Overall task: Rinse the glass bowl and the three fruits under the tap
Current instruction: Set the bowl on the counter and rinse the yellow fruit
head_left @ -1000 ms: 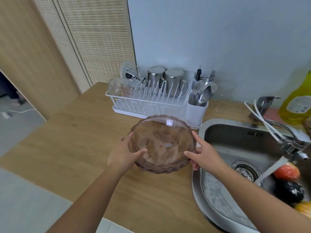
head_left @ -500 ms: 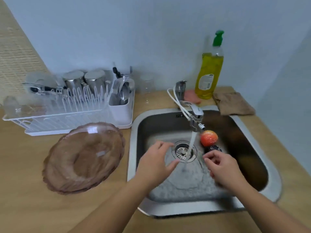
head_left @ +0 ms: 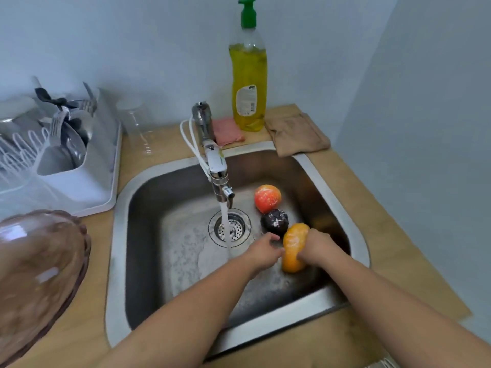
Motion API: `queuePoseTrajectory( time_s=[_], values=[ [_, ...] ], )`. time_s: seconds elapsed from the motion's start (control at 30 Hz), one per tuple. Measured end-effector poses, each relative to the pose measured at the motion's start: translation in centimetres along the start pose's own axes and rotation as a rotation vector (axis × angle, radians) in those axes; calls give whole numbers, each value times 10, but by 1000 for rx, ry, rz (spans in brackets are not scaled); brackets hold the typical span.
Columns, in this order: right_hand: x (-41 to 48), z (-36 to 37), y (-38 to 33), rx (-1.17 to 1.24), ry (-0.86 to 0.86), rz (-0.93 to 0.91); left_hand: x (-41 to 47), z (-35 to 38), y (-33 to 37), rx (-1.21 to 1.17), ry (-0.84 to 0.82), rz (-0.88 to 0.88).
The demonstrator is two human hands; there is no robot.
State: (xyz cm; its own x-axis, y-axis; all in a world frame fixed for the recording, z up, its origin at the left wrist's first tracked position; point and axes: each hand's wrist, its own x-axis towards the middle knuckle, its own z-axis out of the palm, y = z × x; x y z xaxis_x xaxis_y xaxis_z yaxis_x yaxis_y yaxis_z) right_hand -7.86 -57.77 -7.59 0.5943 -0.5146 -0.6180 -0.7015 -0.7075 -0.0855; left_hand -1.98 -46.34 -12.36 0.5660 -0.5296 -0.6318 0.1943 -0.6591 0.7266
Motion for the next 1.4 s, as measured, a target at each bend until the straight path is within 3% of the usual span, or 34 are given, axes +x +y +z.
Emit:
queuePoseTrajectory(
  time_s=[0.13,0.27,0.5,0.73,0.97,1.2,1.4],
  values=[
    [7,5,4,220,-41,78,3,7,0,-133,15,-11],
    [4,4,6,225,-52,7,-1,11,-7,-249,53,-40],
    [-27,-12,21,357,16,-268,-38,-5,1,-471,33,-31],
    [-56,-26,23,670,-139,-519,-92,-20,8,-678,-24,41],
    [-53,-22,1,737,-178,-731,-114,-41,2,-816,37,59],
    [-42,-12,-37,844,-311,-704,-107,-78,-15,-852,68,60],
    [-29,-1,-72,944,-262,-674,-92,-96,-24,-842,176,46]
  ],
)
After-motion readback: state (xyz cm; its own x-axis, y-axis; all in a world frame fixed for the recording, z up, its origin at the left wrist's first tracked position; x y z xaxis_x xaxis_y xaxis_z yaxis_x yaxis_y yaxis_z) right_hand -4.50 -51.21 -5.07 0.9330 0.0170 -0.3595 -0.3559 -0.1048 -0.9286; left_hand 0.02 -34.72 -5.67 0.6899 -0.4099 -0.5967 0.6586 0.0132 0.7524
